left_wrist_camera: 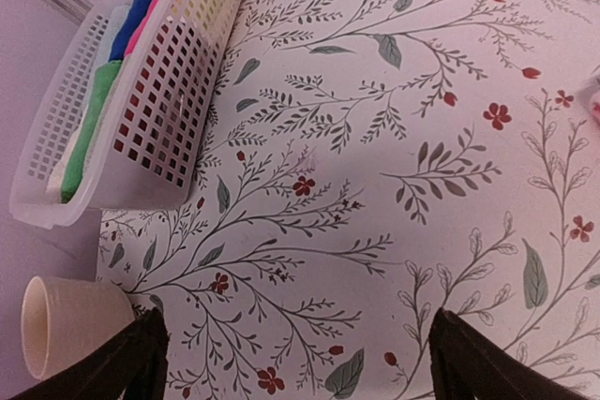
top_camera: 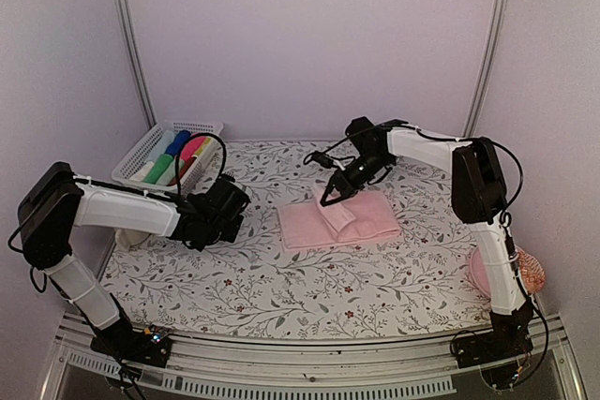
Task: Roll the towels
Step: Fold the towel at the center of the board, then smooth out the towel at the center of the board.
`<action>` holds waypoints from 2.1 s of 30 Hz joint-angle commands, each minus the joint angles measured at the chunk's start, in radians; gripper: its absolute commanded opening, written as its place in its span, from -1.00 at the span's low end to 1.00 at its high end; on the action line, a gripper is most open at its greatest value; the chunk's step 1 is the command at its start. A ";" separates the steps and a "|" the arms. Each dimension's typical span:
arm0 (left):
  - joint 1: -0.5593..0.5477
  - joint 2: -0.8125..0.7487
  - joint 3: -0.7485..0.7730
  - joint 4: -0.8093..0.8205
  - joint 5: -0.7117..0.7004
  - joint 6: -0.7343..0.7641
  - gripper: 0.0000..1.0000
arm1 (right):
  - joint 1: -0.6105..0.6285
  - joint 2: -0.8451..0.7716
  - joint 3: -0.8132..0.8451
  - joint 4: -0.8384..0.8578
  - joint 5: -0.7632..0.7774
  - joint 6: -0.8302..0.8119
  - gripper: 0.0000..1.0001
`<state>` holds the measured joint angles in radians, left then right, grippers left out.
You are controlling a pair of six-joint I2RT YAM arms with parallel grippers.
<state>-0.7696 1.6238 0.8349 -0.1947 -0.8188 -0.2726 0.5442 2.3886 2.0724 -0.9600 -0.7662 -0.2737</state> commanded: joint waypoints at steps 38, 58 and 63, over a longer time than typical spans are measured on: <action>-0.008 0.029 0.004 0.016 -0.003 0.010 0.95 | 0.073 0.082 0.104 0.055 -0.195 0.018 -0.08; -0.007 0.003 0.176 0.235 0.563 0.034 -0.35 | -0.232 -0.219 -0.332 0.123 -0.112 -0.094 -0.19; -0.006 0.202 0.369 0.261 0.768 0.007 -1.00 | -0.304 -0.214 -0.403 0.221 -0.126 -0.074 -0.19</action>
<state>-0.7704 1.6932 1.0943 0.0093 -0.2699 -0.2447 0.2596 2.1796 1.6947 -0.8246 -0.8673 -0.3454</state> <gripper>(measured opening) 0.100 0.403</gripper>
